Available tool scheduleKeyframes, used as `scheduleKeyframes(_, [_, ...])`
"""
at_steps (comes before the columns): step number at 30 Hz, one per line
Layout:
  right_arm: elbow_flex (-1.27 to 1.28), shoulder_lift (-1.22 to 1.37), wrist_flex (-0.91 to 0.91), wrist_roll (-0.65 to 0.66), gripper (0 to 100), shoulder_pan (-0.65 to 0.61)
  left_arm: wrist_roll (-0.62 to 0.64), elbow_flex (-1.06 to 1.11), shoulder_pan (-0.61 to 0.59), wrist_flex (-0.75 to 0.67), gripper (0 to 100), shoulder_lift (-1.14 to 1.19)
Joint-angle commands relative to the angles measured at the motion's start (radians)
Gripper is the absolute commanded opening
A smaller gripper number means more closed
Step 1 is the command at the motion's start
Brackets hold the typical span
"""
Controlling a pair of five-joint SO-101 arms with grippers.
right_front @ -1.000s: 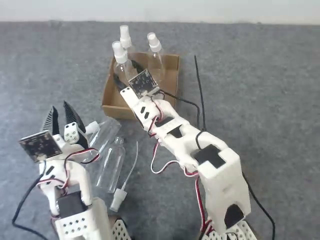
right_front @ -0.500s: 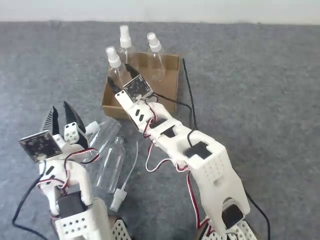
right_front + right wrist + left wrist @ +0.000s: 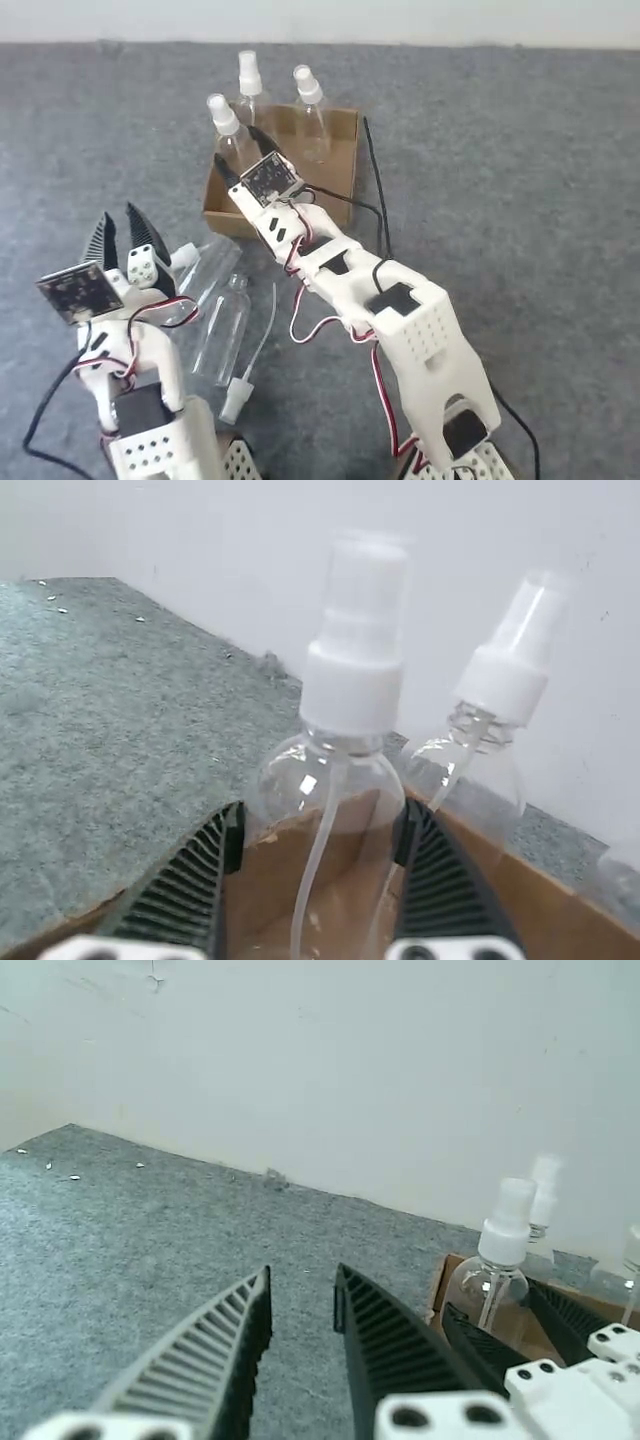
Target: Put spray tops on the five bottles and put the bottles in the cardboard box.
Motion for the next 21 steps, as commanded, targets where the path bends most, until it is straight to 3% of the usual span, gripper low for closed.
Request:
scheduleKeyframes(1, [-0.117, 0.03, -0.025, 0.015, 0.6, -0.001, 0.003, -0.01, -0.006, 0.0, 10, -0.006])
scheduleKeyframes(16, [-0.129, 0.051, -0.025, 0.021, 0.7, -0.001, 0.003, -0.01, -0.006, 0.0, 10, -0.006])
scheduleKeyframes(21, [-0.126, 0.051, -0.022, 0.023, 11.8, -0.002, 0.003, -0.01, -0.006, 0.0, 10, -0.006])
